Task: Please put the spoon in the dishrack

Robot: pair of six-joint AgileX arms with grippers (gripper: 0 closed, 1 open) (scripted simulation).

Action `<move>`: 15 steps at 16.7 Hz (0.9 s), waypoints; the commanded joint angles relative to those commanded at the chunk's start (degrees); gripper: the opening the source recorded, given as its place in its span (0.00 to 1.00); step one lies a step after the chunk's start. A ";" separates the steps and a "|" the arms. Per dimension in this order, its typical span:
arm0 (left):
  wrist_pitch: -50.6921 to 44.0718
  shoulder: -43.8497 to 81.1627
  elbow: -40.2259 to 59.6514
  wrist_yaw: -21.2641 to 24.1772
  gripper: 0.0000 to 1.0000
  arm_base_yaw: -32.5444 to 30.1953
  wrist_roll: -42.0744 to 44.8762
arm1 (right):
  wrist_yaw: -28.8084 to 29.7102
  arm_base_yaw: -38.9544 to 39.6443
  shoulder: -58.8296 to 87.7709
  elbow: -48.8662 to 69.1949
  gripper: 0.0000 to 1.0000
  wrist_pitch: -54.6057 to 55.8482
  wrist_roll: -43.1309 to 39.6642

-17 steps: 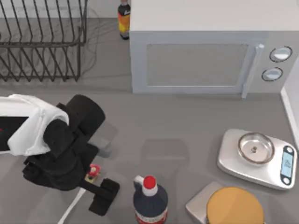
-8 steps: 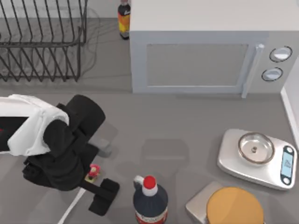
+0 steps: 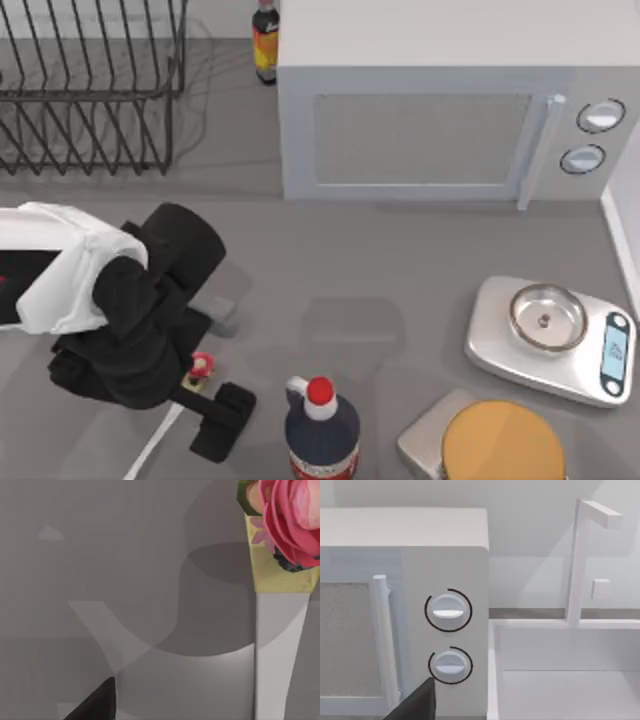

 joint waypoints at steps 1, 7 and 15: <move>0.00 0.00 0.00 0.00 0.00 0.00 0.00 | 0.00 0.00 0.00 0.00 1.00 0.00 0.00; -5.60 -4.04 3.76 -0.36 0.00 0.12 -0.14 | 0.00 0.00 0.00 0.00 1.00 0.00 0.00; -35.36 -8.62 26.00 -0.42 0.00 -0.42 -0.68 | 0.00 0.00 0.00 0.00 1.00 0.00 0.00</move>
